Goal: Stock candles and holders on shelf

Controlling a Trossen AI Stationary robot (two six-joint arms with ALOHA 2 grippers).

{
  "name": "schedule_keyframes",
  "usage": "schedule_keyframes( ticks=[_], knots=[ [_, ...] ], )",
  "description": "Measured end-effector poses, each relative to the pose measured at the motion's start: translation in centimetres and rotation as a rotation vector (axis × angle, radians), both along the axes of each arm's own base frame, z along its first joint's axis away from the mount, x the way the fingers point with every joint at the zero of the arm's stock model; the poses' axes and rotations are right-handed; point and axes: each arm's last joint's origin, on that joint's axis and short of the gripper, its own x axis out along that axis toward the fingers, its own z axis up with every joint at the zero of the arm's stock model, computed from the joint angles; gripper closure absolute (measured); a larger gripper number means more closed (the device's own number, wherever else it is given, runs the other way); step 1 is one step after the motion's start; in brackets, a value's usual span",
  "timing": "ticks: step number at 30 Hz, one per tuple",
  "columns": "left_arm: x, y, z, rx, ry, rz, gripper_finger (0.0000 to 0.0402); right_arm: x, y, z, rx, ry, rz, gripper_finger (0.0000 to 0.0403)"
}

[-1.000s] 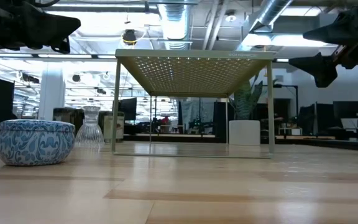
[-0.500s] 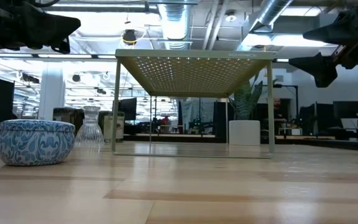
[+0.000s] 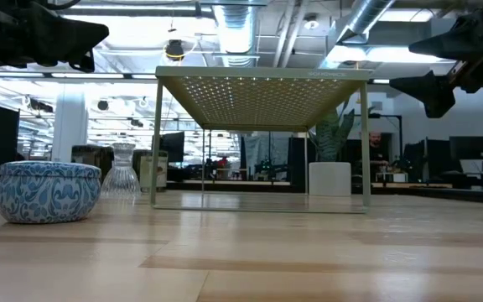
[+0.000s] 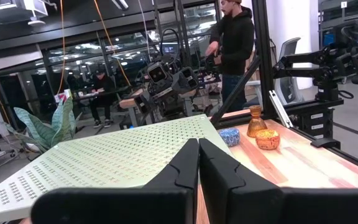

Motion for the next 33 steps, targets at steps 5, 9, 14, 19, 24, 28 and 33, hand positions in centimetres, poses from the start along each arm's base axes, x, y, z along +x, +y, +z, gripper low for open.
schedule_keyframes(
  ticks=[5, 9, 14, 19, 24, 28, 33],
  knots=[
    [0.0, 0.0, 0.3, -0.048, -0.027, -0.003, 0.0389, 0.0, 0.0, 0.0, 0.000, 0.000, 0.000, 0.0076],
    [-0.1, 0.0, 0.4, -0.135, -0.026, -0.015, 0.0389, 0.0, 0.0, 0.0, 0.000, 0.000, 0.000, 0.0076],
    [-0.1, 0.1, 0.4, -0.292, -0.027, -0.005, 0.0389, 0.0, 0.0, 0.0, 0.000, 0.000, 0.000, 0.0076],
    [-0.1, 0.1, 0.7, -0.515, -0.033, -0.047, 0.0389, 0.0, 0.0, 0.0, 0.000, 0.000, 0.000, 0.0076],
    [-0.2, 0.2, 1.1, -0.832, -0.062, -0.118, 0.0389, 0.0, 0.0, 0.0, 0.108, -0.013, 0.008, 0.0076],
    [-0.4, 0.3, 1.7, -0.899, -0.129, -0.117, 0.0389, 0.0, 0.0, 0.0, 0.202, -0.026, 0.011, 0.0076],
    [-0.8, 0.4, 2.7, -0.977, -0.228, -0.182, 0.0389, 0.0, 0.0, 0.0, 0.235, -0.032, 0.013, 0.0076]
  ],
)
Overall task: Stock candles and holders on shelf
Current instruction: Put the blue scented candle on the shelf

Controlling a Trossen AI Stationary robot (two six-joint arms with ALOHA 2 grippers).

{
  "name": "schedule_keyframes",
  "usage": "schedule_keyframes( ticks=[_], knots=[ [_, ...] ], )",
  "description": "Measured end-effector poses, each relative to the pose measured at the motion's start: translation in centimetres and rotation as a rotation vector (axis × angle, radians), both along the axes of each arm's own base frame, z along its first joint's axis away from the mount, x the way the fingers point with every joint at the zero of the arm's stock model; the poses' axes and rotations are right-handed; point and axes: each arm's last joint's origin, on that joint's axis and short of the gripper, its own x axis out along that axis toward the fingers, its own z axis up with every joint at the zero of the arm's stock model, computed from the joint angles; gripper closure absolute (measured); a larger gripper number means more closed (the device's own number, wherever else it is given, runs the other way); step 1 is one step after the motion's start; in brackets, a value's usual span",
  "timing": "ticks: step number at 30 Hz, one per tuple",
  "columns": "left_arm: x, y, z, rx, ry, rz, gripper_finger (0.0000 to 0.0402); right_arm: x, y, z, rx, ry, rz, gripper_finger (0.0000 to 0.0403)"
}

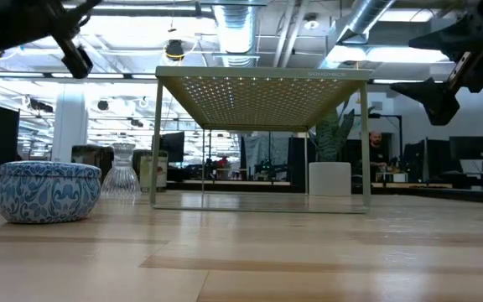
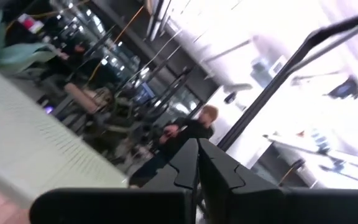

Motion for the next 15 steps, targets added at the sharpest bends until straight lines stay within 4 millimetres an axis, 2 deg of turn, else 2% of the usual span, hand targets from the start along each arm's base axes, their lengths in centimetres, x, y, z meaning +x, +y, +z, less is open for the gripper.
schedule_keyframes(
  ticks=[2, 10, 15],
  knots=[
    [-0.3, 0.1, 0.5, -0.015, -0.060, -0.001, 0.0389, 0.0, 0.0, 0.2, 0.022, -0.022, 0.001, 0.0076],
    [-1.4, 0.4, 2.3, -0.066, -0.276, 0.004, 0.0389, -0.3, -0.1, 1.9, 0.306, -0.225, 0.036, 0.0076],
    [-1.8, 0.4, 2.7, -0.053, -0.328, 0.021, 0.0389, -0.4, -0.3, 2.4, 0.348, -0.287, -0.009, 0.0076]
  ],
)
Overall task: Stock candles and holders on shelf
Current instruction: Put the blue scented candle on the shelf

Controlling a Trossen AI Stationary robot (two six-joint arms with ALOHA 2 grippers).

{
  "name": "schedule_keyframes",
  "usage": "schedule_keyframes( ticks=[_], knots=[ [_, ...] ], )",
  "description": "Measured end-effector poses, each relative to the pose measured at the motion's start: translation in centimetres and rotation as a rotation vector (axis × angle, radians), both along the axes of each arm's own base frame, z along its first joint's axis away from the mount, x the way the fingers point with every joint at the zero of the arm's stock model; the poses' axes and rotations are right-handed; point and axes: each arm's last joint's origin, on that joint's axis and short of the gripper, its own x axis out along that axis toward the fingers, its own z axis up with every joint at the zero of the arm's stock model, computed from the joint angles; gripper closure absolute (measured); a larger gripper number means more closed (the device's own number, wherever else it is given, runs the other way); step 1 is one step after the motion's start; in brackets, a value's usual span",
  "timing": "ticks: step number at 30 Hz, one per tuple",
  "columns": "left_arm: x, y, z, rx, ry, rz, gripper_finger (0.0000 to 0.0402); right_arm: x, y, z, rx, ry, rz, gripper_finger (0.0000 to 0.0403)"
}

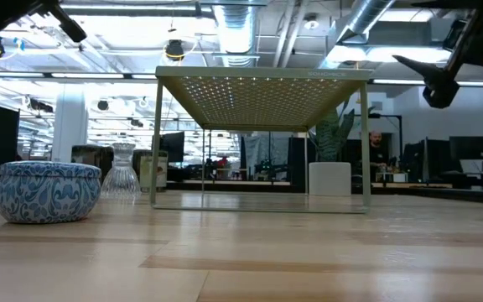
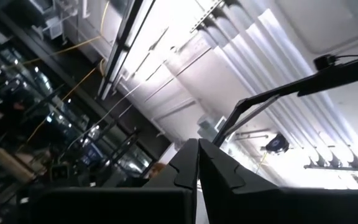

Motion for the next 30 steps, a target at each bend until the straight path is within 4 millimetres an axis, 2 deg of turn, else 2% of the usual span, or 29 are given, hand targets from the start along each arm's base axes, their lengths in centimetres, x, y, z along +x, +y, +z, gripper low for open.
schedule_keyframes(
  ticks=[10, 15, 24, 30],
  knots=[
    [0.0, 0.0, 0.0, -0.015, -0.006, 0.005, 0.0389, -0.2, -0.4, 0.4, 0.034, -0.038, -0.128, 0.0076],
    [-0.1, 0.4, 0.0, -0.106, 0.003, 0.064, 0.0389, -0.3, -0.4, 0.5, 0.073, -0.052, -0.115, 0.0076],
    [-0.1, 0.4, 0.0, -0.099, 0.013, 0.111, 0.0389, -0.3, -0.4, 0.5, 0.100, -0.060, -0.109, 0.0076],
    [-0.1, 0.5, 0.0, -0.129, 0.011, 0.100, 0.0389, -0.7, -0.5, 2.3, 0.089, -0.035, -0.099, 0.0076]
  ],
)
